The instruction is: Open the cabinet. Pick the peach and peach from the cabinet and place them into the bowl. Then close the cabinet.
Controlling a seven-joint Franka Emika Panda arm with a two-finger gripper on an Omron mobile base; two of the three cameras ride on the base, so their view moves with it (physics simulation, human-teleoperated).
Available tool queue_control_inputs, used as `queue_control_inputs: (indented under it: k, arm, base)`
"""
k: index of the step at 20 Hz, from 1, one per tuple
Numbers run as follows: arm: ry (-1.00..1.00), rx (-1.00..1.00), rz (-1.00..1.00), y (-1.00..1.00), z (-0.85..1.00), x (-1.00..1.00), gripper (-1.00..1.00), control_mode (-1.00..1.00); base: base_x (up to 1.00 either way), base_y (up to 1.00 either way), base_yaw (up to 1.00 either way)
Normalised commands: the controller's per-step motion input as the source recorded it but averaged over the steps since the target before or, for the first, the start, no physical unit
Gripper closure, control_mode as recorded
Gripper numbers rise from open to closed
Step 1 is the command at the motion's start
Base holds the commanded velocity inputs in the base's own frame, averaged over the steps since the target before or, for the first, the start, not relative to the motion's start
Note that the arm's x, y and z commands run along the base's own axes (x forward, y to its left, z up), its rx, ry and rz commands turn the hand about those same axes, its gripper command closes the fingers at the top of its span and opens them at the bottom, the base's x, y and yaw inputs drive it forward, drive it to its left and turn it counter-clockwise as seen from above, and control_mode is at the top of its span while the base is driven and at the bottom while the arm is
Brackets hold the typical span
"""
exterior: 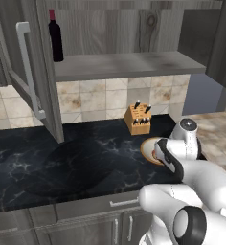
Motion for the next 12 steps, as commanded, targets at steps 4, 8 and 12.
queue_control_inputs:
  k: [4,8,12]
  arm:
    - [0.0,0.01,0.0,-0.01,0.0,0.0,-1.0,-1.0]
    - [0.0,0.01,0.0,0.0,0.07,0.0,-1.0,-1.0]
    - [0.0,0.01,0.0,0.0,0.4,-0.12,-1.0,-1.0]
  base:
    - [0.0,0.0,0.0]
    - [0.0,0.0,0.0]
    - [0.0,0.0,0.0]
